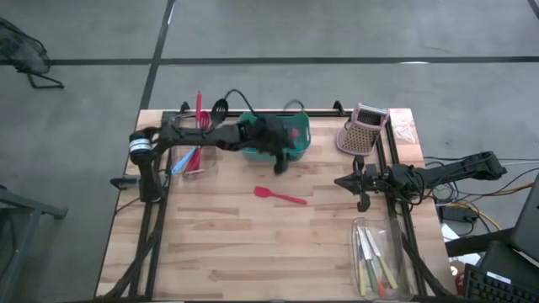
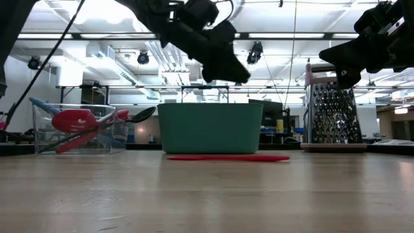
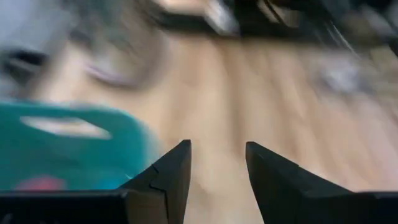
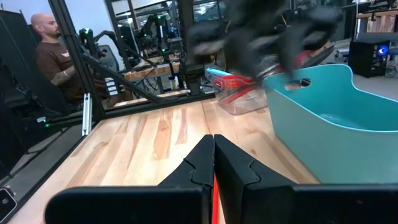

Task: Pick & Place Kitchen Items
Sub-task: Put the red spatula into the green bin

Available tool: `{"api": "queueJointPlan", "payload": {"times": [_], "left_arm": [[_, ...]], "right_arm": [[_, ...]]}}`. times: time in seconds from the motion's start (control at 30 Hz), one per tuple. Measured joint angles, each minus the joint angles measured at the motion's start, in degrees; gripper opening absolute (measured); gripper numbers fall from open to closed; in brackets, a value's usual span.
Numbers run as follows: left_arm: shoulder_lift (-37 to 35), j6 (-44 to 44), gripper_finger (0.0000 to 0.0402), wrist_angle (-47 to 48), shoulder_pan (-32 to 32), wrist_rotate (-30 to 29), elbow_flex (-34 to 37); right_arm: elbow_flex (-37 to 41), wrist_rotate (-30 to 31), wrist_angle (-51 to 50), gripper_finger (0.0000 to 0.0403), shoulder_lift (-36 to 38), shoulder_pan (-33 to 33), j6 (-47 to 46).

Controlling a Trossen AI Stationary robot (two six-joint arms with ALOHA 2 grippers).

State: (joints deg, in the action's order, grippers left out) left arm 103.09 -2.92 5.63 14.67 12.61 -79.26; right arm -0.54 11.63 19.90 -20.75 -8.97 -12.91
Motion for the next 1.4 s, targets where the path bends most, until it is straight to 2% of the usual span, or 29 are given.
{"api": "queueJointPlan", "payload": {"times": [0.13,0.23,0.33,0.5,0.67,0.83,1.0,1.17,1.3,1.4], "left_arm": [[-0.08,-5.00,0.0158,14.03,-4.61,2.24,0.02],[-0.17,-6.36,0.0158,23.65,-7.53,0.99,0.13],[-0.17,-7.05,0.0158,27.83,-10.11,-1.78,1.98],[-0.21,-6.57,0.0159,27.21,-12.67,-5.41,7.72],[-0.22,-5.96,0.0165,25.06,-12.30,-8.14,13.44],[-0.29,-6.54,0.0197,19.72,-12.16,-9.75,17.16],[-0.26,-7.52,0.0241,16.15,-12.12,-17.07,17.74],[0.21,-7.56,0.0260,14.32,-12.06,-13.68,18.16],[1.28,-7.39,0.0259,10.06,-11.52,-9.82,19.94],[2.77,-6.29,0.0252,7.97,-11.20,-9.25,20.91]], "right_arm": [[0.00,0.01,0.00,0.0009,0.00,0.00,0.01],[0.00,-0.01,0.00,0.0009,0.00,0.00,0.01],[0.00,0.00,0.01,0.0009,0.00,0.00,0.00],[0.00,-0.01,0.02,0.0009,0.00,0.00,0.00],[0.00,0.01,0.00,0.0009,-0.01,0.00,0.01],[0.00,-0.01,0.02,0.0009,-0.02,0.00,0.00],[0.00,0.01,0.00,0.0009,-0.01,0.02,0.01],[0.00,-0.01,0.02,0.0009,-0.02,0.02,0.00],[0.00,0.01,0.02,0.0009,0.00,0.02,0.00],[0.00,0.03,0.02,0.0009,0.00,0.02,0.00]]}}
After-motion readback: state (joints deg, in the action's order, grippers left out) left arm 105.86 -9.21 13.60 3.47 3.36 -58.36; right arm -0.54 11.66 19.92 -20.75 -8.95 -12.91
